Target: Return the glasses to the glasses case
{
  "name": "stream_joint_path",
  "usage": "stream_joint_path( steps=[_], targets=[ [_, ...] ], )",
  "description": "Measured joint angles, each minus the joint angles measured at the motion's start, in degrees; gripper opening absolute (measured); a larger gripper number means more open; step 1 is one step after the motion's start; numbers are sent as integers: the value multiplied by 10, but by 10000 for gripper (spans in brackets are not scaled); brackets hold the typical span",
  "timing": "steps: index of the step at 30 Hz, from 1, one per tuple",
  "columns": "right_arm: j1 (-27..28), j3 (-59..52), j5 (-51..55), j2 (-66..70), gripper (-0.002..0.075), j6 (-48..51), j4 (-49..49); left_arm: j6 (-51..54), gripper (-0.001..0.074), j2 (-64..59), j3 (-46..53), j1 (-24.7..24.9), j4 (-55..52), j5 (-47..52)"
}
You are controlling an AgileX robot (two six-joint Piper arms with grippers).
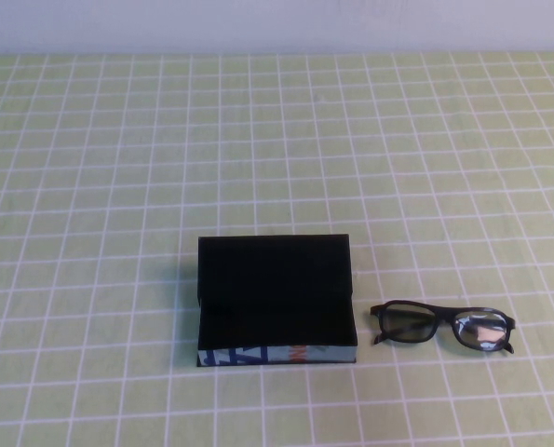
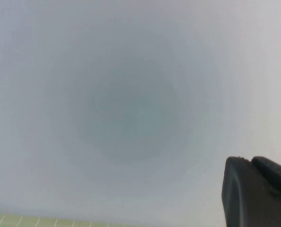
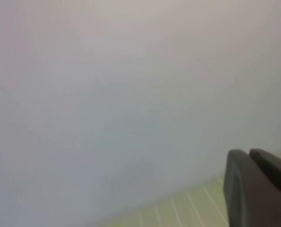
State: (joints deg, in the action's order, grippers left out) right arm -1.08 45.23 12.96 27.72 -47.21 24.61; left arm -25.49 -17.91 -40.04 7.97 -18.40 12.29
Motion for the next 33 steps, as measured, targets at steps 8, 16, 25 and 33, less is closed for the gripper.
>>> stream_joint_path(
  steps=[8, 16, 25, 33],
  targets=[
    [0, 0, 229, 112, -18, 84, -16, 0, -4, -7, 0, 0, 11, 101],
    [-13, 0, 238, 130, -18, 171, -80, -1, -4, -8, 0, 0, 20, 281],
    [-52, 0, 236, 141, -18, 469, -272, 242, -4, -60, 0, 0, 206, 356],
    [-100, 52, 316, 227, -18, 694, -367, 416, -4, -182, 0, 0, 393, 418]
  ],
)
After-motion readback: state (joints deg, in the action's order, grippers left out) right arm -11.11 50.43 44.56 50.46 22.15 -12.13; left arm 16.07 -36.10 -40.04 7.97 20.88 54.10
